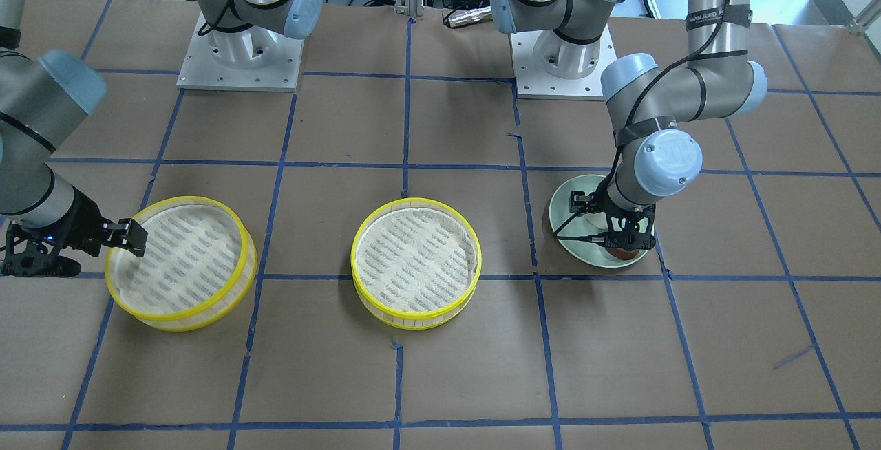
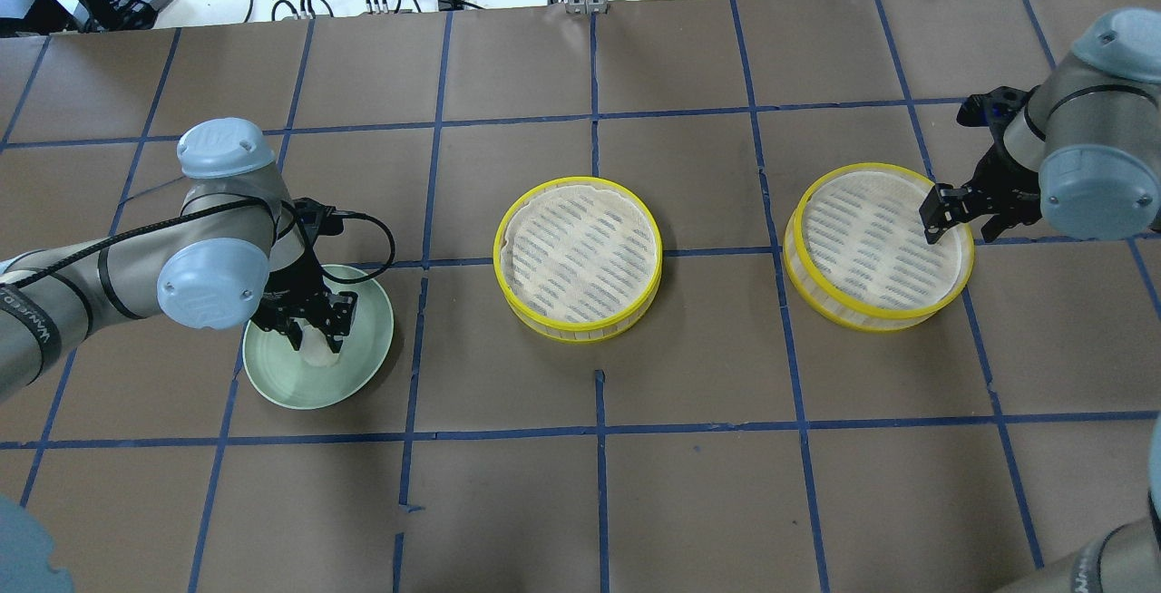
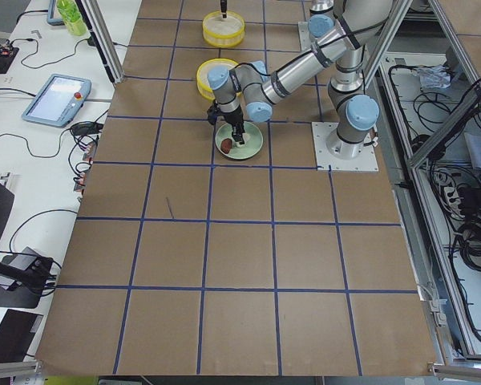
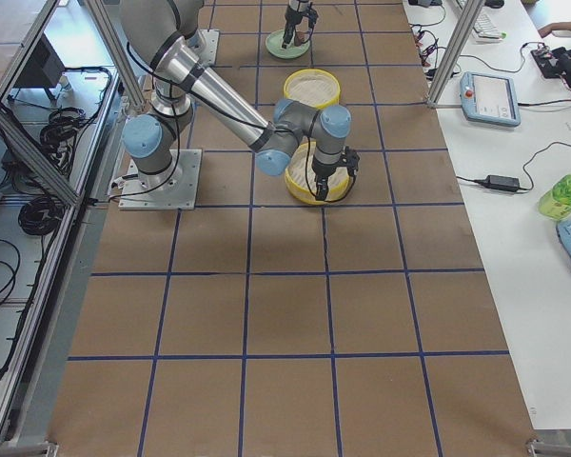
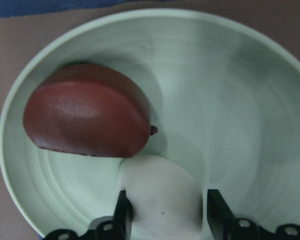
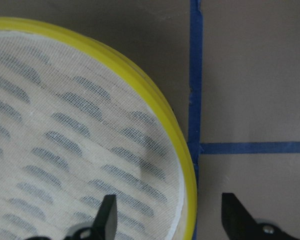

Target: Stack buns with steamer

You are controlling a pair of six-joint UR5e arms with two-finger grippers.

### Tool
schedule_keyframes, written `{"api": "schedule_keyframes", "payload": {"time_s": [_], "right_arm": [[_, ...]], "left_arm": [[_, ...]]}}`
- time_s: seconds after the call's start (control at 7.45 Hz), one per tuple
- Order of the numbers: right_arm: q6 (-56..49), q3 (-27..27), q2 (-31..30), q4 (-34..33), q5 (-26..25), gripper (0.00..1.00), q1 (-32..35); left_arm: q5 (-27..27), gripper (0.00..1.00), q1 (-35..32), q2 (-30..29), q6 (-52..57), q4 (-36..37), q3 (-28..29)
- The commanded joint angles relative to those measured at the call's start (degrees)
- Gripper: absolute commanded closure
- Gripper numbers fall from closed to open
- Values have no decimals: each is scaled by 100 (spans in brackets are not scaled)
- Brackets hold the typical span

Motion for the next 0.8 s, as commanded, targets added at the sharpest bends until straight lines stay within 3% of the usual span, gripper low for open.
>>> {"api": "schedule_keyframes", "payload": {"time_s": [0.0, 0.4, 0.67], "right_arm": [[-16, 3, 9, -10, 41, 93, 0], [-25, -32, 1, -27, 23, 94, -9], [-16, -172, -113, 94, -29, 94, -44]], "left_arm": [[-106, 98, -155, 193, -46, -4, 425], [-1150, 98, -1136, 616, -1297, -85, 1138], [-1302, 98, -2042, 503, -2790, -75, 1509]]}}
